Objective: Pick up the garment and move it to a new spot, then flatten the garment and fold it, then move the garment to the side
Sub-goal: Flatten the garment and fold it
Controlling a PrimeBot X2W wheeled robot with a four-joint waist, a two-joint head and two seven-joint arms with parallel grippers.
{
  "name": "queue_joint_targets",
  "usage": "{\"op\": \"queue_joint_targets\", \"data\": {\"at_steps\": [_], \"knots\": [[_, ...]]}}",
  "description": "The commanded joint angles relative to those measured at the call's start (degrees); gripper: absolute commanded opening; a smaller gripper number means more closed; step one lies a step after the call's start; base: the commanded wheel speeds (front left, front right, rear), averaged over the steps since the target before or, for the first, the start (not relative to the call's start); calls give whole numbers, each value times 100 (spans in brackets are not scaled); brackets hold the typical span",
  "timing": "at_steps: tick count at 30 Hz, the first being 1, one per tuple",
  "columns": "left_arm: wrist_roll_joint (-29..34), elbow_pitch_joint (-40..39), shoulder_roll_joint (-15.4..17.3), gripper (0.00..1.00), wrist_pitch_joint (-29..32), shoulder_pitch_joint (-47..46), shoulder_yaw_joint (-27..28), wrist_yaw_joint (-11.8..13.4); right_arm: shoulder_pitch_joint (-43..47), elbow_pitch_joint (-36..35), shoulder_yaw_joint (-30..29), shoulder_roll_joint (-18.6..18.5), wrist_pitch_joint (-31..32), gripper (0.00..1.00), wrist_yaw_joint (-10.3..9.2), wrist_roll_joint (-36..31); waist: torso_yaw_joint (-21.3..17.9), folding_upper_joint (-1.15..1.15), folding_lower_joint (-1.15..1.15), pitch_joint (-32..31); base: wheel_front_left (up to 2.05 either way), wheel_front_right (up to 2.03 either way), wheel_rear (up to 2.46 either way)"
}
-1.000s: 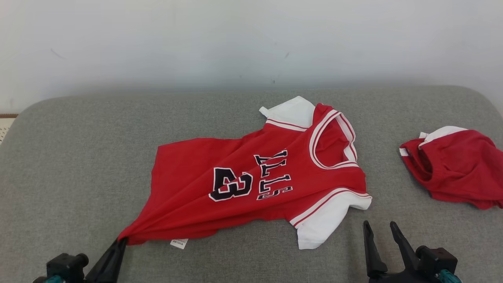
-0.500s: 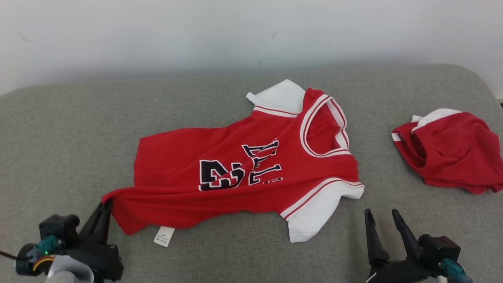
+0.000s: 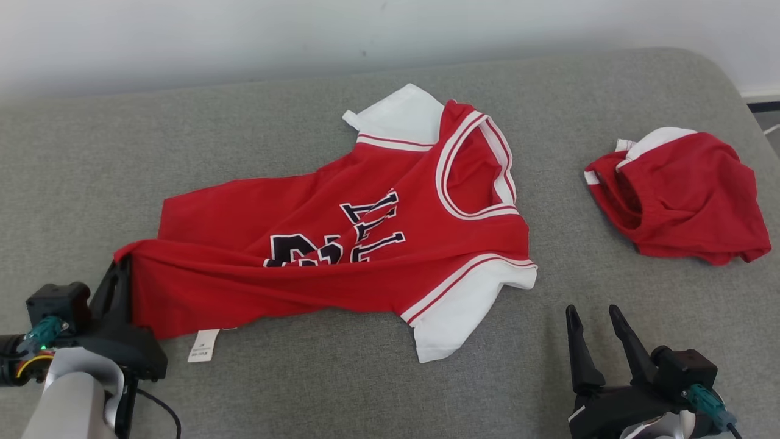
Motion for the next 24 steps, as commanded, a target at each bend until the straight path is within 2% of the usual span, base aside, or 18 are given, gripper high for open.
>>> {"op": "queue_joint_targets", "data": {"at_steps": [1, 3, 4, 6, 7, 15, 24], "knots": [[100, 28, -4, 0, -7, -32, 42, 33, -68, -27, 16, -26, -25, 100, -6, 7, -80, 0, -1, 91, 0, 0, 0], [115, 165, -11, 0, -7, -48, 79, 20, -92, -19, 34, 10, -25, 100, -6, -23, -110, 0, -1, 105, 0, 0, 0], [118, 237, -17, 14, -7, -53, 107, 14, -106, -6, 47, 22, -25, 100, -6, -22, -124, 0, -1, 106, 0, 0, 0], [99, 322, -49, 95, -7, -50, 171, 9, -114, 12, 60, 49, -25, 100, -6, 7, -142, 0, -1, 92, 0, 0, 0], [110, 347, -64, 100, -7, -15, 193, -3, -114, 28, 61, 62, -25, 100, -6, 22, -144, 0, -1, 74, 0, 0, 0], [115, 143, -192, 100, -7, 425, 500, 34, -20, 108, 29, 133, -26, 100, -6, 82, -76, 0, -1, -192, 0, 0, 0], [134, -617, -666, 100, -7, 1464, 945, -117, 123, 148, 44, 238, -25, 100, -6, 106, 92, 0, -1, -548, 0, 0, 0]]}}
